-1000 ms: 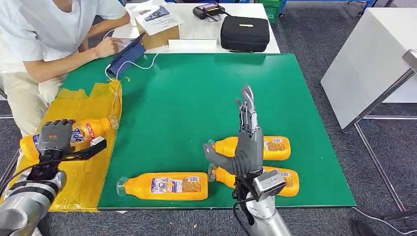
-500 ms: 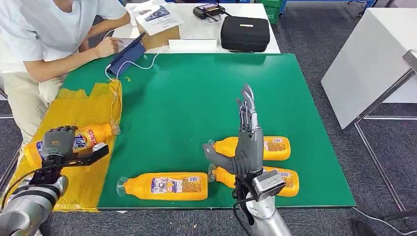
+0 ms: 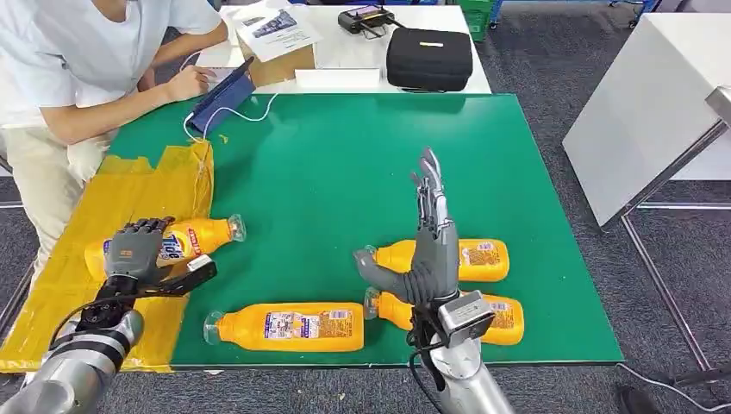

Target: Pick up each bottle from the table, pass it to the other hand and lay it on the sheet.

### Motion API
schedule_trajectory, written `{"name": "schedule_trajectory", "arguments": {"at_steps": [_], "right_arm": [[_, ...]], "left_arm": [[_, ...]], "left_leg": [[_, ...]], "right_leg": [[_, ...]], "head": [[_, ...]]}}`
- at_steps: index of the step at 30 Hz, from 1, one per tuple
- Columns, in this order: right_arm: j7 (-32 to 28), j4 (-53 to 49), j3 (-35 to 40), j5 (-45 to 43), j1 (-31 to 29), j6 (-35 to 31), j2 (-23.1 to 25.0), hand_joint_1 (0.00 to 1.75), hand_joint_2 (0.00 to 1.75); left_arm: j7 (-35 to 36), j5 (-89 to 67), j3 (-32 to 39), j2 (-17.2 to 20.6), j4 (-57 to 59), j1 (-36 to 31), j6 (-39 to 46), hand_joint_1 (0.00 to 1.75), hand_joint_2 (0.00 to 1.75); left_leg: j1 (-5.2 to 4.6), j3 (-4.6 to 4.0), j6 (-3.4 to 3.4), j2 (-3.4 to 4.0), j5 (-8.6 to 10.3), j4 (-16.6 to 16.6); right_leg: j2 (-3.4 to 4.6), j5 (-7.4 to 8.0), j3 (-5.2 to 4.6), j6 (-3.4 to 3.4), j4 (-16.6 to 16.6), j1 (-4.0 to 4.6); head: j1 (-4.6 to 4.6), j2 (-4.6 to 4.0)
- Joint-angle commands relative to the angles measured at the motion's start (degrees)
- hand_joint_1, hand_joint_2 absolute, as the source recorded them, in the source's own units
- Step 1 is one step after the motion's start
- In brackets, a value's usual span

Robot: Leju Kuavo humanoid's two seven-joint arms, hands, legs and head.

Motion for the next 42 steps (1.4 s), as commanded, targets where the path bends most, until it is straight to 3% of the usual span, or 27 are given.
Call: {"name": "schedule_trajectory", "arguments": {"at_steps": [1,2,6,12,22,25,28,30,33,40,42], "right_arm": [[0.34,3.71,0.84,-0.15,-2.32,-0.25,-1.78,0.0,1.75],[0.39,3.78,0.85,-0.16,-2.37,-0.23,-1.81,0.0,1.75],[1.07,4.82,1.38,0.52,-2.86,0.11,-2.16,0.0,1.75],[2.0,7.09,2.49,3.21,-4.07,0.5,-2.34,0.0,1.75],[2.69,7.97,2.9,4.74,-4.41,0.66,-2.49,0.0,1.75],[3.2,8.59,2.96,6.41,-4.41,0.84,-2.5,0.0,1.75],[5.61,11.0,4.63,12.96,-4.96,0.79,-3.86,0.0,1.75],[8.58,14.23,7.32,21.91,-6.15,0.35,-5.27,0.0,1.75],[11.01,19.51,9.97,28.36,-8.19,1.33,-5.37,0.0,1.75],[10.96,19.16,9.93,28.36,-8.18,1.39,-5.36,0.0,1.75],[13.24,20.36,12.51,32.99,-9.45,2.36,-6.35,0.0,1.75]], "left_arm": [[-0.23,-0.36,2.53,-2.14,-1.56,-0.48,-0.11,1.5,1.75],[-0.02,-0.89,2.66,-2.22,-2.16,-0.28,-0.11,0.02,1.75],[0.21,-0.83,4.94,-3.19,-3.2,0.08,-0.11,0.0,1.75],[2.75,-2.31,4.94,-2.88,5.75,-3.97,-0.11,0.0,1.75],[1.02,0.15,6.15,-4.05,8.02,-5.17,-0.11,0.0,1.75],[-4.61,6.63,9.0,-5.68,8.13,-5.65,-0.15,0.0,1.75],[-22.27,26.49,15.18,-9.45,1.87,-3.73,-5.23,0.0,1.75],[-30.84,42.57,14.93,-12.67,-10.82,1.52,-13.44,0.0,1.75],[-28.14,51.63,9.18,-13.85,-28.83,9.78,-18.97,0.0,1.75],[-27.26,52.8,8.07,-12.76,-28.41,9.66,-18.96,0.0,1.75],[-31.23,57.68,7.97,-13.52,-30.93,10.67,-20.64,0.0,1.75]], "left_leg": [[0.1,0.29,-0.07,-0.12,-0.15,0.02],[0.05,0.13,-0.04,-0.06,-0.06,0.0],[0.1,0.25,-0.05,-0.1,-0.14,0.05],[0.07,0.16,-0.05,-0.08,-0.07,0.0],[0.12,0.3,-0.06,-0.15,-0.16,0.04],[0.07,0.16,-0.04,-0.15,-0.06,0.0],[0.09,0.22,-0.04,-0.2,-0.08,0.01],[0.07,0.2,-0.03,-0.22,-0.06,-0.03],[0.06,0.26,-0.02,-0.08,-0.11,-0.04],[0.03,0.12,-0.04,-0.08,-0.09,0.01],[0.01,0.12,-0.03,-0.11,-0.08,0.0]], "right_leg": [[0.05,-0.14,0.37,-0.06,-0.06,0.07],[0.05,-0.06,0.17,-0.04,-0.05,0.04],[0.08,-0.13,0.34,-0.05,-0.05,0.07],[0.04,-0.07,0.22,-0.05,-0.05,0.05],[0.04,-0.15,0.41,-0.06,-0.06,0.09],[-0.02,-0.08,0.25,-0.04,-0.06,0.05],[-0.04,-0.1,0.33,-0.04,-0.08,0.06],[-0.07,-0.08,0.32,-0.03,-0.12,0.04],[0.09,-0.07,0.37,-0.01,-0.17,0.03],[0.06,-0.05,0.2,-0.02,-0.08,0.02],[0.04,-0.06,0.19,-0.01,-0.06,0.0]], "head": [[-0.02,0.0],[0.0,0.0],[0.0,0.0],[0.0,0.0],[-0.02,0.0],[0.0,0.0],[0.0,0.0],[0.0,0.0],[-0.02,0.0],[0.0,0.0],[-0.02,0.0]]}}
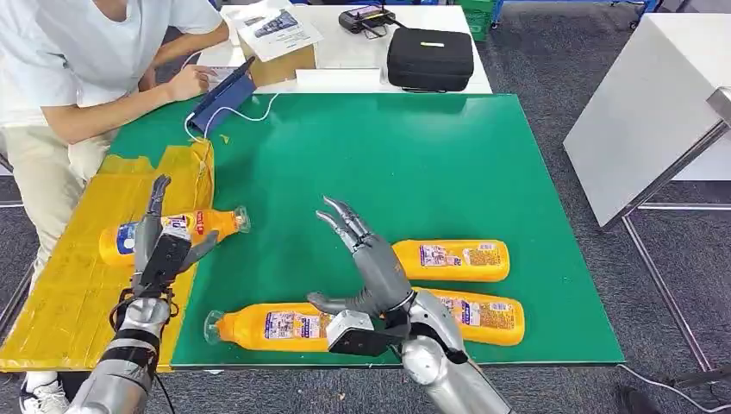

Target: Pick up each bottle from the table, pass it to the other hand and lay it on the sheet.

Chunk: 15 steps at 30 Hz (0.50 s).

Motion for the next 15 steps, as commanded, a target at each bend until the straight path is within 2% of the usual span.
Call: {"name": "schedule_trajectory", "arguments": {"at_steps": [1,4,7,15], "right_arm": [[2.59,8.94,6.29,5.52,-5.14,1.64,-2.92,0.0,1.75],[2.75,12.38,8.37,7.44,-5.81,1.72,-2.6,0.0,1.75],[2.87,15.53,11.24,9.45,-7.19,3.2,-3.04,0.0,1.75],[3.9,24.44,17.28,12.16,-11.41,5.23,-0.49,0.0,1.75]], "left_arm": [[-3.47,7.7,-2.26,-2.6,-13.0,4.32,-2.76,0.0,1.75],[-1.9,11.31,-4.76,-3.42,-20.87,8.29,-4.84,0.0,1.75],[-1.76,12.76,-7.1,-3.96,-23.84,10.43,-6.39,0.0,1.75],[-1.74,14.69,-10.46,-4.82,-22.55,9.5,-5.46,0.0,1.75]], "left_leg": [[0.11,0.28,-0.08,-0.01,-0.16,0.05],[0.1,0.25,-0.04,0.06,-0.15,0.01],[0.1,0.36,-0.06,0.0,-0.2,0.0],[0.09,0.25,-0.08,-0.14,-0.13,0.02]], "right_leg": [[0.17,-0.12,0.34,-0.07,-0.05,0.08],[0.22,-0.08,0.29,-0.04,-0.08,0.08],[0.17,-0.15,0.42,-0.06,-0.1,0.07],[0.06,-0.12,0.35,-0.09,-0.06,0.05]], "head": [[0.0,0.0],[0.0,0.0],[0.0,0.0],[0.0,0.0]]}}
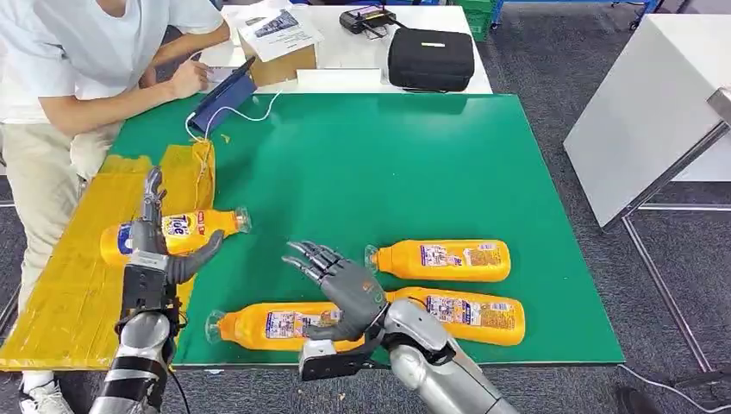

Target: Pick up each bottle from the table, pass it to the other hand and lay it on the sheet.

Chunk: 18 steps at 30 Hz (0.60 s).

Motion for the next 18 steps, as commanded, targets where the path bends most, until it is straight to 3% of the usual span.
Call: {"name": "schedule_trajectory", "arguments": {"at_steps": [1,13,18], "right_arm": [[1.13,13.89,9.04,1.39,-7.21,1.47,0.94,0.0,1.75],[1.04,17.6,12.36,1.32,-9.22,2.49,2.54,0.0,1.75],[4.4,20.41,14.65,4.6,-10.68,-0.21,3.26,0.0,1.75]], "left_arm": [[0.33,2.26,-4.5,-1.39,-0.76,-0.68,0.77,0.0,1.75],[0.43,3.33,-6.17,-1.32,-0.52,-1.47,0.07,0.0,1.75],[0.93,4.16,-6.5,-1.35,0.37,-1.51,-0.31,0.0,1.75]], "left_leg": [[0.03,0.15,-0.05,0.01,-0.04,-0.03],[0.1,0.31,-0.08,-0.06,-0.14,0.03],[0.13,0.36,-0.11,-0.05,-0.16,0.05]], "right_leg": [[0.1,-0.03,0.16,-0.04,-0.04,0.02],[0.1,-0.14,0.35,-0.06,-0.02,0.07],[0.14,-0.15,0.41,-0.09,-0.03,0.1]], "head": [[0.0,0.0],[-0.02,0.0],[-0.02,0.0]]}}
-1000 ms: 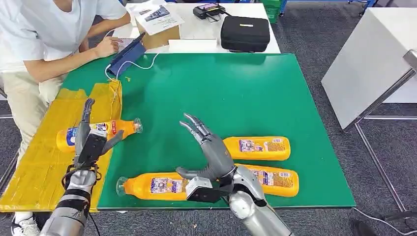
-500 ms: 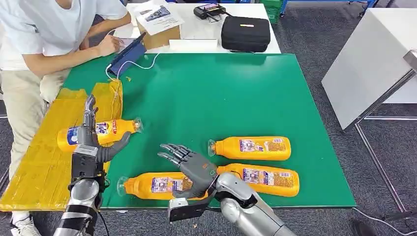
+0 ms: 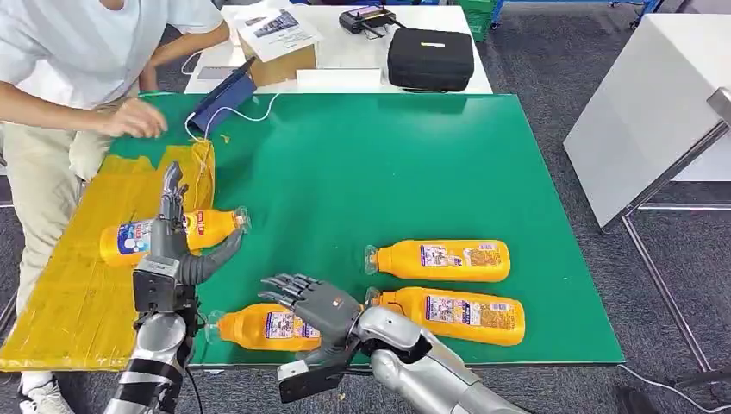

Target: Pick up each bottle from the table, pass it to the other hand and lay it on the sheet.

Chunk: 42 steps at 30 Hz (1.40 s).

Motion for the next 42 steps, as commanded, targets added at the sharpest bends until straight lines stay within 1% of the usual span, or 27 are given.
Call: {"name": "schedule_trajectory", "arguments": {"at_steps": [1,2,5,6,8,10,11,14,15,16,19,20,22,23,25,26,27,28,31,32,34,38,39,41,42], "right_arm": [[4.31,7.96,5.46,3.86,-4.7,-3.02,0.47,0.0,1.75],[6.44,8.8,5.79,5.71,-5.21,-4.49,0.42,0.0,1.75],[8.95,9.59,5.56,7.87,-5.69,-6.26,0.29,0.0,1.75],[10.45,9.93,5.36,9.4,-5.88,-6.92,0.22,0.0,1.75],[11.59,9.98,4.81,10.59,-5.88,-7.77,0.18,0.0,1.75],[12.76,9.93,3.96,12.4,-5.77,-8.35,0.33,0.0,1.75],[12.76,9.93,3.96,12.4,-5.77,-8.35,0.33,0.0,1.75],[14.91,10.09,3.42,14.28,-5.75,-9.75,0.52,0.0,1.75],[15.87,10.45,2.59,15.48,-5.65,-9.84,0.86,0.0,1.75],[16.2,10.72,1.92,16.32,-5.55,-9.77,1.08,0.0,1.75],[16.45,11.83,1.07,16.39,-5.92,-8.91,1.44,0.0,1.75],[16.54,12.22,0.91,16.46,-6.03,-8.81,1.62,0.0,1.75],[17.03,13.84,0.15,16.65,-6.48,-8.3,2.05,0.0,1.75],[17.07,14.08,0.05,16.59,-6.56,-8.15,2.11,0.0,1.75],[17.2,16.08,-0.53,16.54,-7.2,-7.82,2.48,0.0,1.75],[17.2,16.08,-0.53,16.54,-7.2,-7.82,2.48,0.0,1.75],[17.2,16.08,-0.53,16.54,-7.2,-7.82,2.48,0.0,1.75],[17.2,16.08,-0.53,16.54,-7.2,-7.82,2.48,0.0,1.75],[17.2,16.08,-0.53,16.54,-7.2,-7.82,2.48,0.0,1.75],[17.2,16.08,-0.53,16.54,-7.2,-7.82,2.48,0.0,1.75],[17.39,17.32,-0.77,16.38,-7.52,-6.8,2.79,0.0,1.75],[16.11,20.98,-1.15,15.48,-8.69,-5.53,3.18,0.0,1.75],[15.68,22.07,-1.0,15.38,-9.19,-4.95,3.49,0.09,1.75],[15.27,23.03,-1.22,15.06,-9.52,-4.55,3.4,0.49,1.75],[14.56,24.35,-1.27,14.61,-10.03,-3.79,3.84,0.72,1.75]], "left_arm": [[0.9,1.03,-1.3,-0.14,2.39,-1.64,-0.54,0.0,1.75],[1.05,1.19,-1.11,-0.17,2.06,-1.29,-0.46,0.0,1.75],[1.32,1.51,-0.75,-0.21,1.27,-0.62,-0.58,0.0,1.75],[1.49,1.58,-0.61,-0.25,0.77,-0.21,-0.67,0.0,1.75],[1.66,1.62,-0.47,-0.32,0.51,0.06,-0.76,0.0,1.75],[1.79,1.63,-0.21,-0.4,0.28,0.26,-0.88,0.0,1.75],[1.79,1.63,-0.21,-0.4,0.28,0.26,-0.88,0.0,1.75],[2.03,1.63,-0.01,-0.49,-0.08,0.49,-0.94,0.0,1.75],[2.26,1.61,0.18,-0.6,-0.26,0.67,-1.1,0.0,1.75],[2.48,1.57,0.22,-0.69,-0.22,0.7,-1.31,0.0,1.75],[2.57,1.59,0.11,-0.93,0.31,0.47,-1.48,0.0,1.75],[2.59,1.59,0.08,-0.97,0.46,0.4,-1.52,0.0,1.75],[2.67,1.61,-0.14,-1.08,0.81,0.18,-1.68,0.0,1.75],[2.68,1.61,-0.17,-1.09,0.88,0.13,-1.71,0.0,1.75],[2.74,1.66,-0.38,-1.14,1.36,-0.2,-1.89,0.0,1.75],[2.74,1.66,-0.38,-1.14,1.36,-0.2,-1.89,0.0,1.75],[2.74,1.66,-0.38,-1.14,1.36,-0.2,-1.89,0.0,1.75],[2.74,1.66,-0.38,-1.14,1.36,-0.2,-1.89,0.0,1.75],[2.74,1.66,-0.38,-1.14,1.36,-0.2,-1.89,0.0,1.75],[2.74,1.66,-0.38,-1.14,1.36,-0.2,-1.89,0.0,1.75],[2.88,1.79,-0.47,-1.2,1.46,-0.38,-2.1,0.0,1.75],[2.89,1.8,-1.24,-1.47,2.54,-1.41,-2.29,0.0,1.75],[2.9,1.91,-1.39,-1.48,2.88,-1.67,-2.39,0.0,1.75],[2.9,1.96,-1.61,-1.66,3.08,-2.02,-2.46,0.0,1.75],[2.91,2.23,-1.72,-1.68,3.57,-2.32,-2.52,0.0,1.75]], "left_leg": [[0.05,0.18,-0.06,-0.04,-0.08,0.0],[0.06,0.25,-0.08,-0.03,-0.11,0.01],[0.14,0.46,-0.13,-0.05,-0.23,0.04],[0.11,0.38,-0.11,-0.05,-0.2,0.06],[0.07,0.32,-0.07,-0.02,-0.15,-0.01],[0.12,0.41,-0.09,-0.07,-0.21,0.04],[0.05,0.2,-0.04,-0.03,-0.1,0.0],[0.1,0.39,-0.08,-0.05,-0.23,0.06],[0.06,0.19,-0.05,-0.04,-0.1,0.01],[0.08,0.27,-0.08,-0.04,-0.16,0.05],[0.08,0.3,-0.08,-0.04,-0.16,0.03],[0.04,0.15,-0.05,-0.04,-0.06,0.0],[0.09,0.33,-0.09,-0.08,-0.16,0.04],[0.03,0.15,-0.04,-0.06,-0.05,-0.01],[0.09,0.32,-0.09,-0.08,-0.17,0.06],[0.05,0.24,-0.06,-0.06,-0.11,0.01],[0.09,0.32,-0.08,-0.1,-0.16,0.04],[0.04,0.21,-0.05,-0.09,-0.08,-0.01],[0.07,0.25,-0.06,-0.09,-0.13,0.04],[0.04,0.16,-0.04,-0.06,-0.06,-0.01],[0.09,0.32,-0.08,-0.1,-0.17,0.04],[0.08,0.34,-0.09,-0.14,-0.15,0.03],[0.04,0.17,-0.05,-0.13,-0.05,-0.01],[0.11,0.33,-0.1,-0.21,-0.15,0.06],[0.03,0.2,-0.05,-0.14,-0.06,0.0]], "right_leg": [[0.09,-0.07,0.21,-0.06,-0.03,0.03],[0.12,-0.1,0.28,-0.07,-0.03,0.04],[0.2,-0.21,0.52,-0.13,-0.05,0.1],[0.17,-0.18,0.44,-0.11,-0.03,0.08],[0.15,-0.12,0.36,-0.07,-0.06,0.05],[0.15,-0.19,0.49,-0.09,-0.07,0.09],[0.1,-0.09,0.24,-0.04,-0.04,0.03],[0.16,-0.2,0.47,-0.08,-0.04,0.06],[0.09,-0.09,0.24,-0.05,-0.03,0.04],[0.14,-0.14,0.33,-0.07,-0.02,0.06],[0.14,-0.14,0.35,-0.08,-0.03,0.05],[0.08,-0.06,0.18,-0.05,-0.02,0.02],[0.12,-0.15,0.38,-0.09,-0.02,0.07],[0.05,-0.07,0.17,-0.05,-0.02,0.01],[0.12,-0.16,0.38,-0.09,-0.01,0.06],[0.09,-0.11,0.28,-0.06,-0.02,0.03],[0.09,-0.16,0.39,-0.08,-0.03,0.06],[0.04,-0.1,0.25,-0.05,-0.03,0.02],[0.07,-0.13,0.32,-0.06,-0.03,0.05],[0.05,-0.07,0.19,-0.04,-0.04,0.02],[0.09,-0.17,0.39,-0.08,-0.03,0.06],[0.05,-0.17,0.41,-0.09,-0.03,0.05],[-0.01,-0.08,0.21,-0.05,-0.04,0.03],[0.0,-0.19,0.43,-0.1,-0.02,0.08],[-0.01,-0.1,0.23,-0.05,-0.02,0.01]], "head": [[-0.02,0.0],[0.0,0.0],[-0.02,0.0],[-0.02,0.0],[-0.02,0.0],[0.0,0.0],[-0.02,0.0],[0.0,0.0],[-0.02,0.0],[-0.02,0.0],[-0.02,0.0],[-0.02,0.0],[-0.02,0.0],[-0.02,0.0],[-0.02,0.0],[-0.02,0.0],[-0.02,0.0],[-0.02,0.0],[0.0,0.0],[-0.02,0.0],[0.0,0.0],[-0.02,0.0],[-0.02,0.0],[-0.02,0.0],[-0.02,0.0]]}}
